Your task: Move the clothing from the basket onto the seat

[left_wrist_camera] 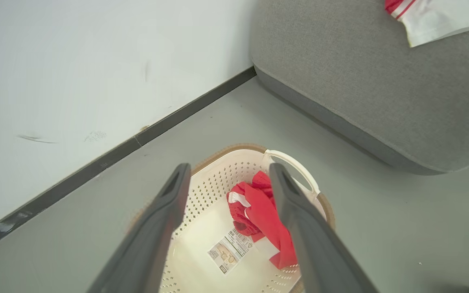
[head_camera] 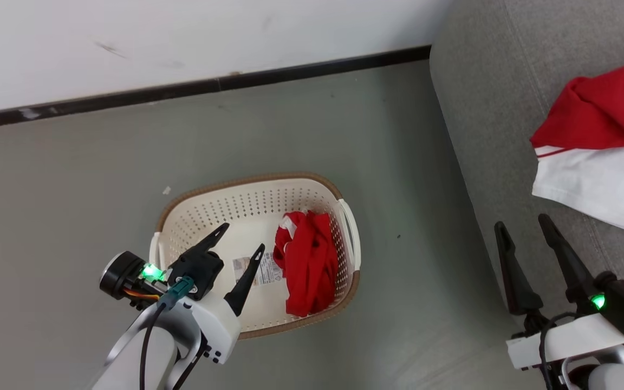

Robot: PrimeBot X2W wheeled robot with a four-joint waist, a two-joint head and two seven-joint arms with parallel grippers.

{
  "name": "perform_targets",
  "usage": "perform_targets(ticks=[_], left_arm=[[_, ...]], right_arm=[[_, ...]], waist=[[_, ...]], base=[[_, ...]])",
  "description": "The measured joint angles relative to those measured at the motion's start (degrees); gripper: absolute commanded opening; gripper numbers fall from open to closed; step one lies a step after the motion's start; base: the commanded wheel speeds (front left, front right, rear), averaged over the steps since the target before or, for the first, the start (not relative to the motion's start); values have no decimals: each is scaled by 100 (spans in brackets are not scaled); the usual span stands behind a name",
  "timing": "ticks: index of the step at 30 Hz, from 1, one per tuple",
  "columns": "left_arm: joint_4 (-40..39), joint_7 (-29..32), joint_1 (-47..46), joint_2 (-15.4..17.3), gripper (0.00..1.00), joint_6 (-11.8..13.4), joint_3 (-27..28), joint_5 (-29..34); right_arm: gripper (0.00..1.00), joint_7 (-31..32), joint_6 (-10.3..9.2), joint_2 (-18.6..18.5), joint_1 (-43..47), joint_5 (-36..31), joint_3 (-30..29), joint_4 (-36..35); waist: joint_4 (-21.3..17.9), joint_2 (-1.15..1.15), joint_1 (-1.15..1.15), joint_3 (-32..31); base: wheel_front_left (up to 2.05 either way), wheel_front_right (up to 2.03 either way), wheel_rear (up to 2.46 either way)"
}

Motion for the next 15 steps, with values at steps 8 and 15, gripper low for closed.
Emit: perform_targets(ticks=[8, 15], left_arm=[[301, 78, -304, -14, 100, -92, -161, 112], [517, 78, -590, -20, 100, -93, -182, 194]], right_arm=[[100, -34, 0, 2, -422, 158, 78, -126], [100, -80, 0, 2, -748, 231, 137, -153]], waist=[[-265, 0, 0, 546], [-514, 0, 0, 991]], base=[[0, 0, 0], [0, 0, 0]])
